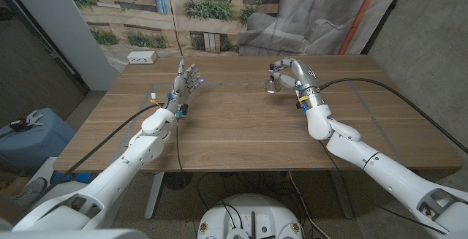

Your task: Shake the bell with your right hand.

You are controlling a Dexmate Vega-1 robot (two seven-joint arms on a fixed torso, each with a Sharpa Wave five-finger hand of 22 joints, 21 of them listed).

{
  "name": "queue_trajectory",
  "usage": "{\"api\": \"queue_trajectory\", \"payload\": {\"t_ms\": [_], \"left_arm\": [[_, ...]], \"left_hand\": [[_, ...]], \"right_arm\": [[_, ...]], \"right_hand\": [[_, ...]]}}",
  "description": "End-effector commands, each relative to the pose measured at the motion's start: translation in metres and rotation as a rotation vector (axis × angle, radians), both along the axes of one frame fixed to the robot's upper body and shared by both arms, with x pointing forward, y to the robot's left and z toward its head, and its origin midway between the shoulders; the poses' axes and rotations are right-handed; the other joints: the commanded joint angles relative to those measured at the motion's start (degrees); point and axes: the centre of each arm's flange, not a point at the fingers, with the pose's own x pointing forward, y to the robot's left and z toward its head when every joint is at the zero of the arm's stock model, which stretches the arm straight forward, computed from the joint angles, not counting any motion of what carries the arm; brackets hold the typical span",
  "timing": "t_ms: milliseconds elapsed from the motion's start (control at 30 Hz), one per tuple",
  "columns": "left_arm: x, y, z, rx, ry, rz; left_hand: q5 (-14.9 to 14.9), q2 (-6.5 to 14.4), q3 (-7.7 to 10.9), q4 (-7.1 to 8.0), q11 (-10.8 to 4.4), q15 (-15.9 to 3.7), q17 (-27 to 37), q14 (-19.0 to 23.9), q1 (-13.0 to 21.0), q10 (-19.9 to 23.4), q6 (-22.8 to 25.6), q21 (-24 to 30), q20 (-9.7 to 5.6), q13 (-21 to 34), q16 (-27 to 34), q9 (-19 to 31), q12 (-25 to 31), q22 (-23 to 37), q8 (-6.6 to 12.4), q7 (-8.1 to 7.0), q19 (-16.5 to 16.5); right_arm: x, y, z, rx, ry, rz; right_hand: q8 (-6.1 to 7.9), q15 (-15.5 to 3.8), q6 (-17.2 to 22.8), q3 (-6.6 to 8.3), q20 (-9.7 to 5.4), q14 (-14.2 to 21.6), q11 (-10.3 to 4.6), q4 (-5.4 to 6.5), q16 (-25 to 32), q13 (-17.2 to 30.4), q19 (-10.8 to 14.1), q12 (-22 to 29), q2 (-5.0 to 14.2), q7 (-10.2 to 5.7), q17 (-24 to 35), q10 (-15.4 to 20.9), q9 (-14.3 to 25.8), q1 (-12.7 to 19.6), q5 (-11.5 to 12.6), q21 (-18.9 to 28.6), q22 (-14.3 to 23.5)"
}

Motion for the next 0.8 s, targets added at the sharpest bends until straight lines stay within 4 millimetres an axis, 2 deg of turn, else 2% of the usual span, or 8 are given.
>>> {"api": "queue_trajectory", "payload": {"t_ms": [33,800], "left_arm": [[0.0000,0.0001,-0.0002,0.000,0.000,0.000],[0.0001,0.0000,-0.0003,0.000,0.000,0.000]], "left_hand": [[0.35,0.48,-0.07,0.25,-0.38,-5.57,0.27,0.34,-0.05,0.14,-0.01,0.39,-0.13,0.29,0.31,0.25,0.31,0.32,0.33,-0.35,0.43],[0.35,0.48,-0.06,0.26,-0.33,-5.54,0.27,0.39,-0.06,0.18,0.02,0.40,-0.17,0.29,0.33,0.25,0.32,0.32,0.34,-0.35,0.46]], "right_arm": [[0.0046,-0.0031,0.0014,0.054,0.099,0.049],[0.0072,-0.0106,0.0025,0.204,0.351,0.182]], "right_hand": [[0.14,-9.13,1.42,-0.03,-3.88,0.55,0.20,0.36,-0.05,0.27,0.25,0.32,0.82,-1.37,0.19,0.48,0.20,-0.22,0.32,0.07,0.30],[0.11,-9.52,1.40,-0.08,-4.10,1.21,0.32,0.12,0.08,0.92,0.22,0.85,1.12,-0.15,0.37,1.25,0.28,0.04,0.64,0.02,0.29]]}}
